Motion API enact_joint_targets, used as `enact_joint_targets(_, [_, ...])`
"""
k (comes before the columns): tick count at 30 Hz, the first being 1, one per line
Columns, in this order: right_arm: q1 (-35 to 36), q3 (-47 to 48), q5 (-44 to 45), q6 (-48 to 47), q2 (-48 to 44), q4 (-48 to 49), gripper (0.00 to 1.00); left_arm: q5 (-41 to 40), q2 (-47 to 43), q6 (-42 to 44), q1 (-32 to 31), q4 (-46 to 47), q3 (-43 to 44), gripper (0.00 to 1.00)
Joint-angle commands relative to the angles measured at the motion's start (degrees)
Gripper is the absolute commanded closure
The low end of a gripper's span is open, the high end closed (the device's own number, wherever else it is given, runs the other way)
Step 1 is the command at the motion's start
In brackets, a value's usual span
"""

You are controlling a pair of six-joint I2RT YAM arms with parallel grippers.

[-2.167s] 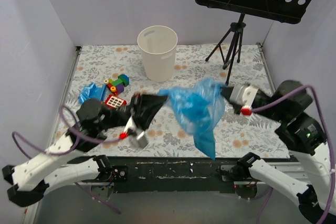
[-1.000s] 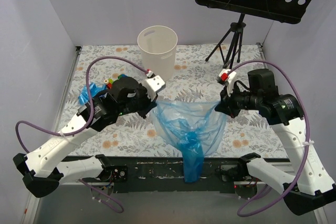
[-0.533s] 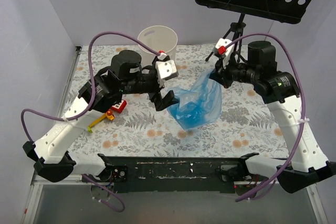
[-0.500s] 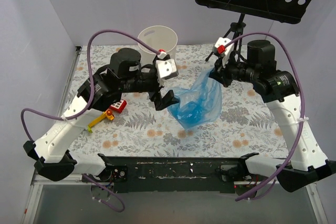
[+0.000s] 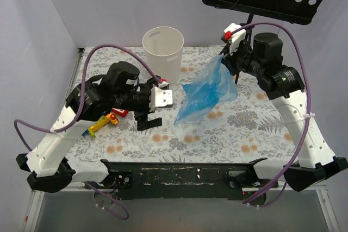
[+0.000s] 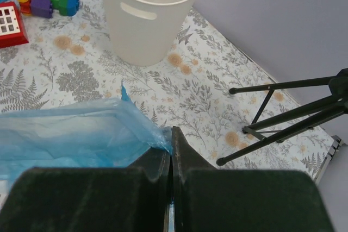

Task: Put the trash bags into the trash bin
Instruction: Unfold the trash bag at the center of the board.

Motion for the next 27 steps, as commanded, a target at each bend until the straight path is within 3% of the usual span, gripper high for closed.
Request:
enact_joint_targets(1, [1.0, 1.0, 1.8, 1.9, -1.2, 6.1, 0.99, -3.0, -5.0, -7.9, -0.2, 17.2, -4.3, 0.02])
enact_joint_targets(4, [1.4, 1.0, 2.2, 2.7, -0.4, 6.1, 0.99, -1.6, -3.7, -19.0, -0.2, 32.1, -7.6, 0.02])
enact_joint_targets(7, [1.6, 1.9, 1.7, 2.8, 0.1, 6.1, 0.99, -8.5, -1.4, -27.6, -0.6, 43.1, -13.1, 0.02])
enact_joint_targets(10, [1.9, 3.3, 1.7, 3.4, 1.0, 5.9, 0.99, -15.1, 0.5, -29.0, -1.5, 56.1, -19.6, 0.02])
enact_joint_targets(17, [2.2, 4.4, -1.9, 3.0, 1.1, 5.0, 0.99, -30.2, 9.7, -25.1, -5.3, 73.5, -24.1, 0.03])
enact_joint_targets(21, [2.2, 1.9, -3.3, 1.6, -0.4, 5.0, 0.99, -28.9, 11.3, -21.2, -5.3, 79.1, -27.2, 0.2])
enact_joint_targets(24, [2.2, -0.4, -3.1, 0.7, -1.5, 5.1, 0.99, -23.8, 10.5, -21.7, -5.3, 76.9, -27.8, 0.37])
enact_joint_targets(27, [2.2, -2.4, -2.7, 0.1, -2.0, 5.4, 0.99, -17.6, 9.7, -23.9, -5.3, 74.2, -27.1, 0.46])
